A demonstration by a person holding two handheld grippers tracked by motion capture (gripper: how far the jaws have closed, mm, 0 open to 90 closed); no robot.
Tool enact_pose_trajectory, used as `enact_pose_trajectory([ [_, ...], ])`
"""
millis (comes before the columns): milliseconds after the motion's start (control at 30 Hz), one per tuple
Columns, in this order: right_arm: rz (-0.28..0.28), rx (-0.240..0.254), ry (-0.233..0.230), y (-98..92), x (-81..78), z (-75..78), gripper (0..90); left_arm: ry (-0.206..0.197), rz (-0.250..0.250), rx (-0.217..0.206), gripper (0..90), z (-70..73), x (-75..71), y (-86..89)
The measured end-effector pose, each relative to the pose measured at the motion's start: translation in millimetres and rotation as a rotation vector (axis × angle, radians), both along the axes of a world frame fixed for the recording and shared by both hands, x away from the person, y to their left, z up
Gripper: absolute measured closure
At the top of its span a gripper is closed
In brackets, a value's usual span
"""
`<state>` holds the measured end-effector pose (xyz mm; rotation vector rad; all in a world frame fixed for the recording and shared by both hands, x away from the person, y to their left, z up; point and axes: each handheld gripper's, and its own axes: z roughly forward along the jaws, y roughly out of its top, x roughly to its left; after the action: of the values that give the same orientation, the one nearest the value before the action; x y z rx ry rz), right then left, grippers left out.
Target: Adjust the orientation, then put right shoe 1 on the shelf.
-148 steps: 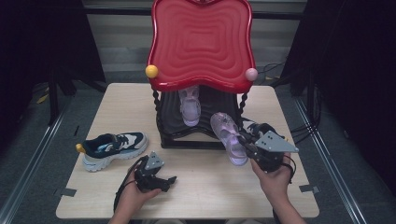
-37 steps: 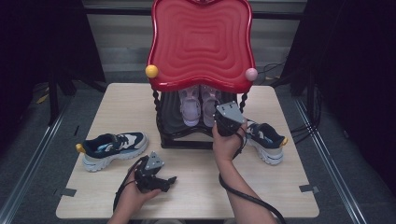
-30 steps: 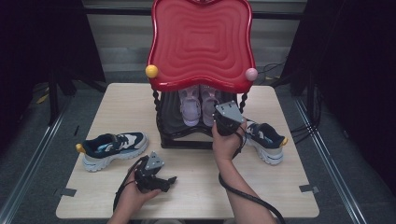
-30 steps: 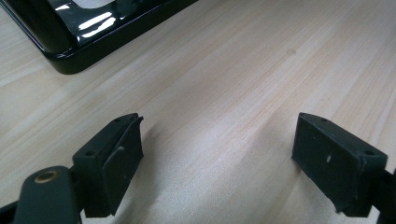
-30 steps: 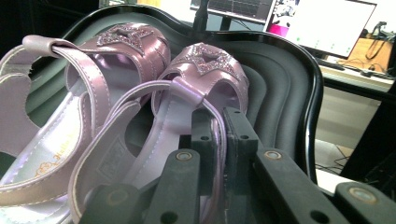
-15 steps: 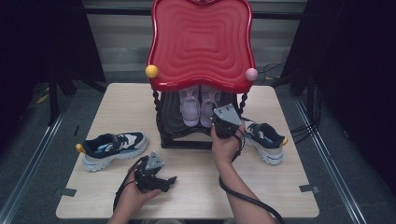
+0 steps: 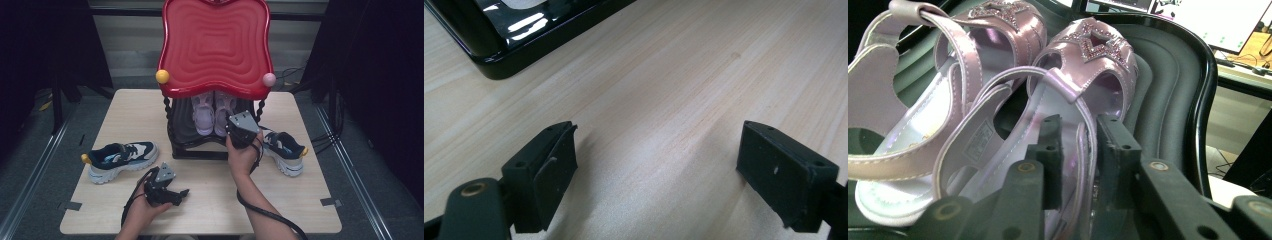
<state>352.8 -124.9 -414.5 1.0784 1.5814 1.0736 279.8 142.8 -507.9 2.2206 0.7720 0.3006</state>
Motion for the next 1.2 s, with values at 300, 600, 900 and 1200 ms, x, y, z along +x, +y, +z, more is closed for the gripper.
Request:
enact_pose_trajectory([
  [300, 0.045, 0.008, 0.006, -4.3, -6.4, 2.3, 61.7, 0.0, 0.0, 0.0, 15.4, 0.0, 0.0, 0.0],
  [600, 0.139, 0.03, 0.031, -10.6, -18.6, 9.9, 45.4, 0.0, 0.001, 0.0, 15.4, 0.0, 0.0, 0.0],
  [900, 0.203, 0.063, 0.079, -21.0, -26.6, 16.5, 36.8, 0.0, 0.004, -0.005, 15.4, -0.1, -0.1, -0.2],
  [1200, 0.272, 0.062, 0.119, -24.5, -37.0, 16.3, 31.3, 0.0, 0.003, -0.004, 15.4, -0.2, -0.1, -0.2],
])
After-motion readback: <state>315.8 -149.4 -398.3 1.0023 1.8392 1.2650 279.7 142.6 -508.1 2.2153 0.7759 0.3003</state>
